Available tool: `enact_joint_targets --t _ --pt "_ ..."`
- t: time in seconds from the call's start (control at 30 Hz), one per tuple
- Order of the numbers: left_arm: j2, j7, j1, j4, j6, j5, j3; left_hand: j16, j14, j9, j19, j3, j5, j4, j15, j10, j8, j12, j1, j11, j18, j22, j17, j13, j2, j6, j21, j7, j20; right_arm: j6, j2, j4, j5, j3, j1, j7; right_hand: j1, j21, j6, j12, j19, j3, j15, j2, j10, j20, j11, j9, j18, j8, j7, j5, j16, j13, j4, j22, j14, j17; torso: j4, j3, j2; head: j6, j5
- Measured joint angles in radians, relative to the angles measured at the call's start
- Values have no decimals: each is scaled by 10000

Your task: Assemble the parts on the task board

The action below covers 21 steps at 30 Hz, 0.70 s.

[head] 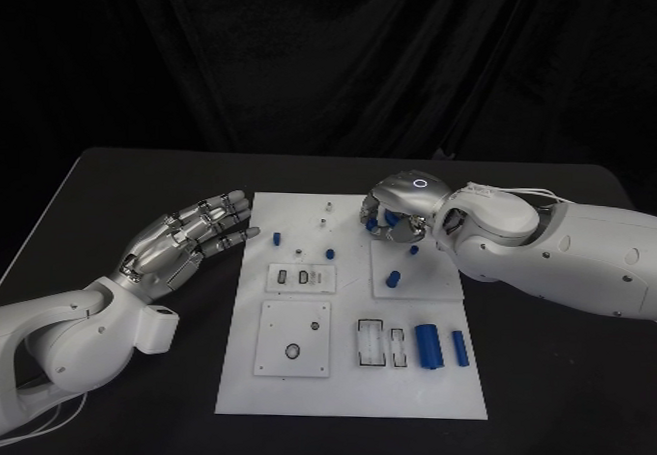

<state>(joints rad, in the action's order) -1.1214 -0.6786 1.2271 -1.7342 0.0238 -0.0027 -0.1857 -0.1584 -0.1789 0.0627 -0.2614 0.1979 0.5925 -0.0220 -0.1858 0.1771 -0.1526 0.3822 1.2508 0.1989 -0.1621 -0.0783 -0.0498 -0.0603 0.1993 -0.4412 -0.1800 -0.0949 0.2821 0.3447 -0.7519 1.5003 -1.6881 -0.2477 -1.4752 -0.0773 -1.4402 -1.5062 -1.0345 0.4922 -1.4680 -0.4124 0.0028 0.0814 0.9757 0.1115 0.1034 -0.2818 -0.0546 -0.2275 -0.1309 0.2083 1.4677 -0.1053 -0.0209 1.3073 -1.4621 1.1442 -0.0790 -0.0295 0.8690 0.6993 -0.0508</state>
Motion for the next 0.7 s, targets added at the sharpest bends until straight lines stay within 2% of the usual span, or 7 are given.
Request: enact_joint_targets --t 0.17,0.3,0.37,0.4,0.57,0.7 --pt "-12 -2 0 -22 4 1 -3 0 0 0 0 29 0 29 0 0 0 0 -42 0 1 0 0 0 42 0 39 0 0 48 492 -268 226 42 -286 85 -37 0 0 -116 26 0 -37 -43 57 -26 50 -142 0 0 0 -164 0 -2 0 0 -37 13 3 0 0 -29 53" --pt "-3 -2 0 -62 8 4 -5 0 0 10 0 124 0 69 0 38 0 89 -65 37 1 0 0 -10 65 -78 39 6 0 61 1041 -820 452 70 -431 183 -46 0 1 -192 26 56 -37 -56 112 -26 -3 -158 1 1 0 -241 0 3 1 2 -37 12 2 -2 0 -53 61" --pt "9 -2 0 -79 11 4 -5 0 -36 16 0 124 0 69 -35 37 0 89 -65 36 1 -1 0 -12 65 -78 39 6 0 60 1270 -1044 544 75 -462 223 -29 12 1 -231 26 110 -37 -72 156 -26 23 -173 0 1 0 -273 -9 5 54 7 -37 -2 2 -3 -1 -67 70" --pt "14 -2 0 -84 12 4 -5 0 -37 16 0 124 0 68 -36 37 0 89 -65 37 0 -1 0 -12 65 -78 39 6 0 57 1368 -1135 585 78 -471 242 -5 39 1 -285 27 138 -37 -96 222 -26 -39 -195 0 2 0 -307 -39 14 82 8 -37 -21 1 -4 -1 -77 85" --pt "31 -2 0 -85 16 5 -8 0 -37 16 -1 124 0 68 -36 37 0 88 -65 36 1 -1 0 -12 65 -77 39 5 0 18 1885 -1665 773 90 -495 353 29 39 22 -360 27 139 -37 -130 266 -26 -52 -234 0 12 19 -319 -40 34 81 7 -37 -30 -3 -5 -1 -103 118" --pt "47 -2 0 -96 17 7 -8 0 -37 25 -1 152 0 96 -36 37 0 88 -65 36 0 -2 -1 -12 65 -113 39 37 0 -38 2183 -2026 863 94 -498 412 49 39 257 -501 27 170 -37 -150 267 -26 -52 -301 0 187 -35 -406 -40 35 111 7 -37 -30 -12 -10 0 -119 118"
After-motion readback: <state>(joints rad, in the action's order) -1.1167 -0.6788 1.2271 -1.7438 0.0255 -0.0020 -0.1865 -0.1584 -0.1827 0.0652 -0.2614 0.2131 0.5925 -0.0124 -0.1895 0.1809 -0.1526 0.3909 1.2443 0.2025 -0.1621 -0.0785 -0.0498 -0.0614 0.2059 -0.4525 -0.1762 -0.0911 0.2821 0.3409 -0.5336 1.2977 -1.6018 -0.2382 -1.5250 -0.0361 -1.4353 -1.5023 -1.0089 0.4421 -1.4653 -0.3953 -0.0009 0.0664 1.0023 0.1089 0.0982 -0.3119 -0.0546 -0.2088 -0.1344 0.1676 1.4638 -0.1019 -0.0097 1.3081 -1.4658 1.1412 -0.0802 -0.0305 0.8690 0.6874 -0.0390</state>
